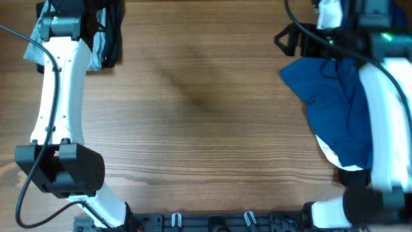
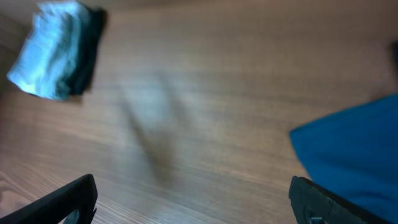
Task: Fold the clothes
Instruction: 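Release the shorts on the stack and retract the right arm to rest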
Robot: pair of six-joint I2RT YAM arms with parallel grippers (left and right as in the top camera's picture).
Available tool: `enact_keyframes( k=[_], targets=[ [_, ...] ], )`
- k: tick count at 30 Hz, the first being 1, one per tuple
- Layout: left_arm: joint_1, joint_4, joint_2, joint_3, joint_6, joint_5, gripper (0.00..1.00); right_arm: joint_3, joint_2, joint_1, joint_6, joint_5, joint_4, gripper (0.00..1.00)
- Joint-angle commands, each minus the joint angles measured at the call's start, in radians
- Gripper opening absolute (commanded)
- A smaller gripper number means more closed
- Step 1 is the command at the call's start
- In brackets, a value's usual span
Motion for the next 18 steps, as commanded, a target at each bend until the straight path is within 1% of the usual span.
enact_keyframes(
  k=[1, 3, 5, 6, 9, 11, 12, 13, 14, 17, 18],
  targets=[
    [0.002, -0.017, 0.013, 0.0, 0.016, 0.016, 1.0, 0.027, -0.118, 0.008, 0.003, 0.028, -0.006, 1.0],
    [0.002, -0.017, 0.014, 0.0, 0.016, 0.016, 1.0, 0.027, -0.137, 0.008, 0.004, 0.034, -0.006, 1.0],
    [0.002, -0.017, 0.014, 0.0, 0.016, 0.016, 1.0, 0.024, -0.134, 0.008, 0.006, 0.179, -0.007, 1.0],
    [0.002, -0.017, 0.013, 0.0, 0.016, 0.016, 1.0, 0.019, -0.134, 0.008, 0.006, 0.211, -0.008, 0.99],
    [0.002, -0.017, 0.014, 0.0, 0.016, 0.016, 1.0, 0.018, -0.132, 0.008, 0.009, 0.206, -0.013, 1.0],
    [0.002, -0.017, 0.014, 0.0, 0.016, 0.016, 1.0, 0.013, -0.155, 0.011, 0.006, 0.217, 0.029, 1.0],
    [0.002, -0.017, 0.013, 0.0, 0.016, 0.016, 1.0, -0.028, -0.203, 0.016, 0.005, 0.234, 0.113, 1.0],
    [0.002, -0.017, 0.013, 0.0, 0.016, 0.016, 1.0, -0.104, -0.268, 0.023, 0.006, 0.244, 0.22, 1.0],
    [0.002, -0.017, 0.013, 0.0, 0.016, 0.016, 1.0, -0.17, -0.317, 0.024, 0.006, 0.244, 0.29, 1.0],
    [0.002, -0.017, 0.013, 0.0, 0.016, 0.016, 1.0, -0.518, -0.536, 0.048, 0.006, 0.244, 0.615, 1.0],
    [0.002, -0.017, 0.014, 0.0, 0.016, 0.016, 1.0, -0.669, -0.626, 0.048, 0.008, 0.243, 0.729, 1.0]
  ],
)
